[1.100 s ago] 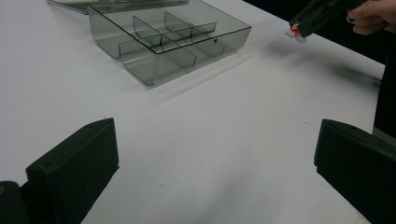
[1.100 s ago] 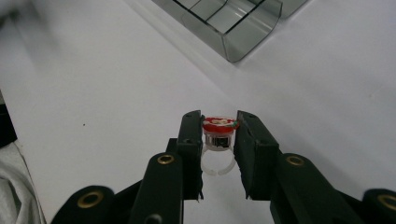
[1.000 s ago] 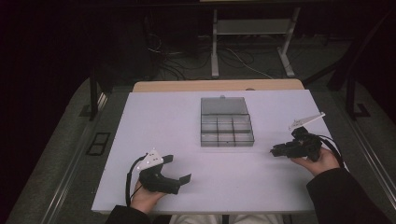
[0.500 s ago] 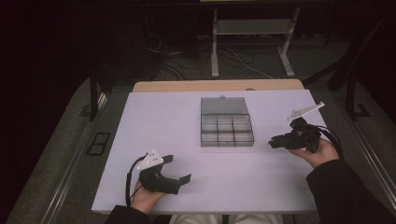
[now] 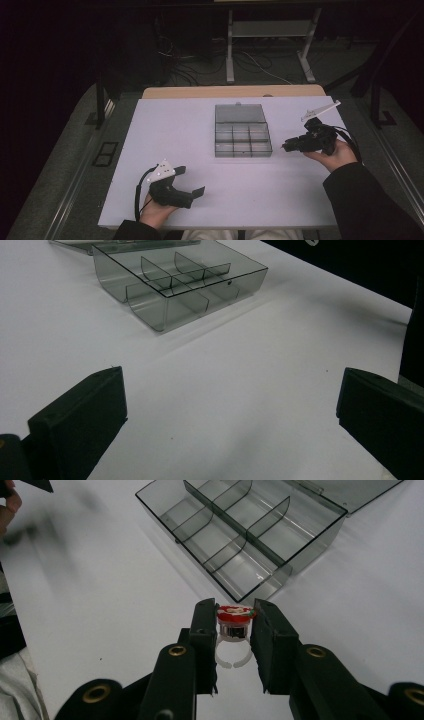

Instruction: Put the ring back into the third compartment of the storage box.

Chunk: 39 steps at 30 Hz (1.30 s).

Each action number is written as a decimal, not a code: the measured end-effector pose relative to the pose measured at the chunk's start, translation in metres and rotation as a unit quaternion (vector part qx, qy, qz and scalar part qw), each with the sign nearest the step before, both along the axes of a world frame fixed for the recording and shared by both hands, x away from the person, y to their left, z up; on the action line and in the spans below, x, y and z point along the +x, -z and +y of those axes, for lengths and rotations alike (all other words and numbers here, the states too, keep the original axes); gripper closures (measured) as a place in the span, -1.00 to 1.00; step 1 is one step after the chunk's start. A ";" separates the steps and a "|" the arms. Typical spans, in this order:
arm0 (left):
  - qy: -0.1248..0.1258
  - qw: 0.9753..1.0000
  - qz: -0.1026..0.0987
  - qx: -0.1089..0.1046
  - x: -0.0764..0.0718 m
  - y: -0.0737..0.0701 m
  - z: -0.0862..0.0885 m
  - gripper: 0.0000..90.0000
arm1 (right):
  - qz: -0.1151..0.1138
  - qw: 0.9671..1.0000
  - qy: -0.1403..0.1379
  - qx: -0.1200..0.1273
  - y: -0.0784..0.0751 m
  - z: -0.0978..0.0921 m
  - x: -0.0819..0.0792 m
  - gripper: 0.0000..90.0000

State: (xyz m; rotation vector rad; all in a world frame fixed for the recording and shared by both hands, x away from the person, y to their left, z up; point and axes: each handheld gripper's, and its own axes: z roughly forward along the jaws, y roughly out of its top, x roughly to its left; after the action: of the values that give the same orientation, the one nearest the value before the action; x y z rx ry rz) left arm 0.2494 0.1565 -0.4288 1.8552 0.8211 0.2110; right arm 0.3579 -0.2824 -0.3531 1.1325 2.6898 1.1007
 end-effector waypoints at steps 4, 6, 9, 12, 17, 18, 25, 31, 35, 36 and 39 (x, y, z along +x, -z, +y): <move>0.000 1.000 0.000 -0.001 0.000 0.000 0.000 -1.00 | -0.002 1.000 -0.001 0.001 -0.004 0.003 0.003 0.59; 0.000 1.000 -0.001 -0.001 0.000 0.000 0.000 -1.00 | -0.004 1.000 -0.003 0.002 -0.006 0.006 0.006 0.59; 0.001 1.000 -0.001 -0.001 0.000 0.000 0.000 -1.00 | -0.007 1.000 -0.005 0.000 -0.010 0.011 0.011 0.59; 0.000 1.000 -0.001 -0.003 0.000 0.000 0.000 -1.00 | -0.008 1.000 -0.006 0.001 -0.012 0.017 0.016 0.59; 0.000 1.000 -0.001 -0.003 0.000 0.000 0.000 -1.00 | -0.010 1.000 -0.009 -0.002 -0.014 0.023 0.021 0.59; 0.000 1.000 -0.001 -0.003 0.000 0.000 0.000 -1.00 | -0.009 1.000 -0.010 -0.002 -0.014 0.025 0.023 0.59; 0.002 1.000 -0.001 -0.003 0.000 0.000 0.000 -1.00 | -0.010 1.000 -0.005 -0.001 -0.009 0.030 0.029 0.59; 0.003 1.000 -0.002 -0.003 0.000 -0.001 0.000 -1.00 | -0.012 1.000 0.002 0.004 -0.002 0.037 0.036 0.59; 0.004 1.000 -0.002 -0.003 0.000 -0.001 0.000 -1.00 | -0.010 1.000 0.003 -0.001 0.002 0.040 0.039 0.59; 0.004 1.000 -0.002 -0.003 0.000 -0.001 0.000 -1.00 | -0.008 1.000 0.003 -0.003 0.005 0.042 0.040 0.59; 0.005 1.000 -0.002 -0.003 0.000 -0.001 0.000 -1.00 | -0.006 1.000 0.001 -0.002 0.008 0.045 0.042 0.59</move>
State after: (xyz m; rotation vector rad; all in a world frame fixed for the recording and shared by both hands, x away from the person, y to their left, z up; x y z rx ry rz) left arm 0.2491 0.1563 -0.4280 1.8526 0.8089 0.2071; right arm 0.4001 -0.2377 -0.3608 1.1243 2.6797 1.0972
